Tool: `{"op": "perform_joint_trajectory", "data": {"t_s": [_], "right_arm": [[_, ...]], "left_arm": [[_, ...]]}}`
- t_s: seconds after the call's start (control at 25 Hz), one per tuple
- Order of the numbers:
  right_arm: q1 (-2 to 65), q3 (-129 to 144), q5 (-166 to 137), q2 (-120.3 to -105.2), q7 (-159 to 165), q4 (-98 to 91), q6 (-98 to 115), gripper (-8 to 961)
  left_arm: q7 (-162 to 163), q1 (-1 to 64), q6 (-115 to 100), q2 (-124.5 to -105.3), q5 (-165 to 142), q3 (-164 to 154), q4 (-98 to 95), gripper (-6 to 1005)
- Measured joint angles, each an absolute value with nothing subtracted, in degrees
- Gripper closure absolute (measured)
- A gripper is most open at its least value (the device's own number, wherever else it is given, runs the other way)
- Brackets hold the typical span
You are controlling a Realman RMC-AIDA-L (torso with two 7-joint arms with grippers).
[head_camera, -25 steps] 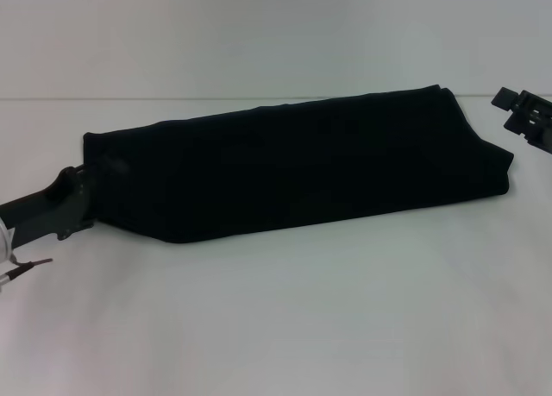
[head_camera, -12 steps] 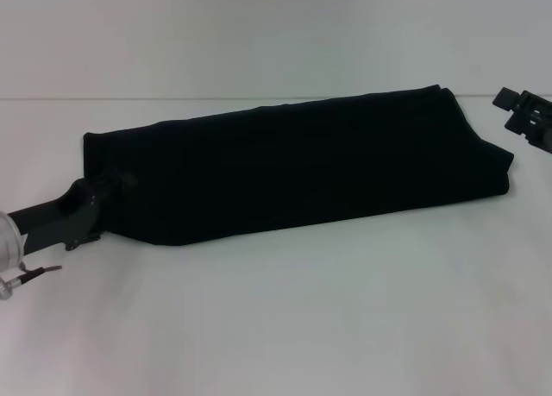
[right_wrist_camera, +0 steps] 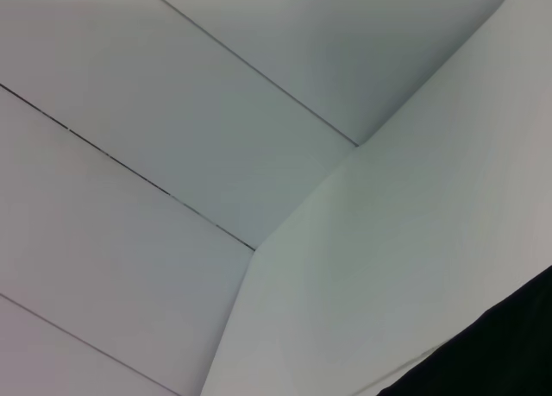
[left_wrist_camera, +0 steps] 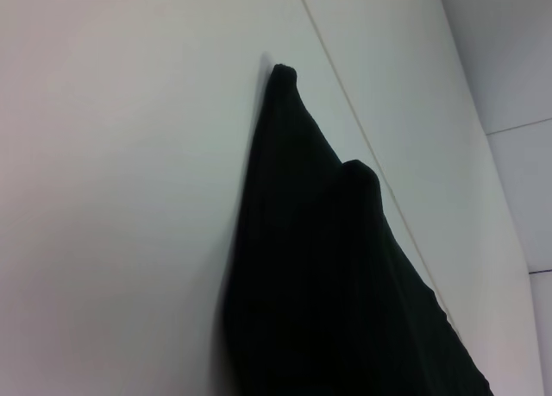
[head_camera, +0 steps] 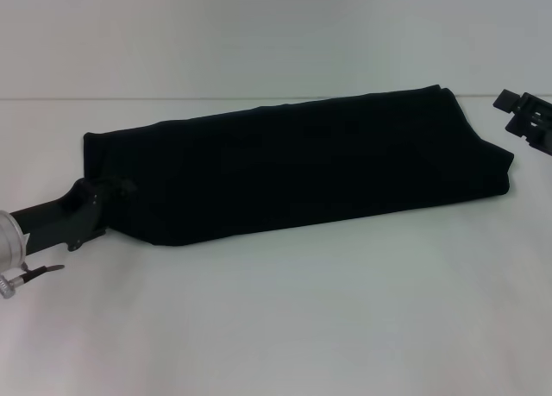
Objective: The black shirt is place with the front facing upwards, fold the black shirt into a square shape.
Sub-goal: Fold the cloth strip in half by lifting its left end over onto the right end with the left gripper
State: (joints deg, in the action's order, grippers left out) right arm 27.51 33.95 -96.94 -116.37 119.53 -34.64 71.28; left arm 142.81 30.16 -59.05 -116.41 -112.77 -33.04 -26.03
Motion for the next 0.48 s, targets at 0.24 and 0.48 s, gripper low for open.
{"op": "perform_joint_trajectory", "data": {"t_s": [0.24,0.48], "right_arm": [[27.51,33.92,-96.95,-116.26,119.53,-34.36,71.28,208],[27.51,33.77,-96.95,-116.28,119.53,-34.36,71.28,208]], "left_arm": [[142.81,30.15,-59.02,-116.46,-112.72,-33.0,-26.08,545],[142.55,30.12,-59.08,-116.43,-112.34,-32.62,-26.25,727]]}}
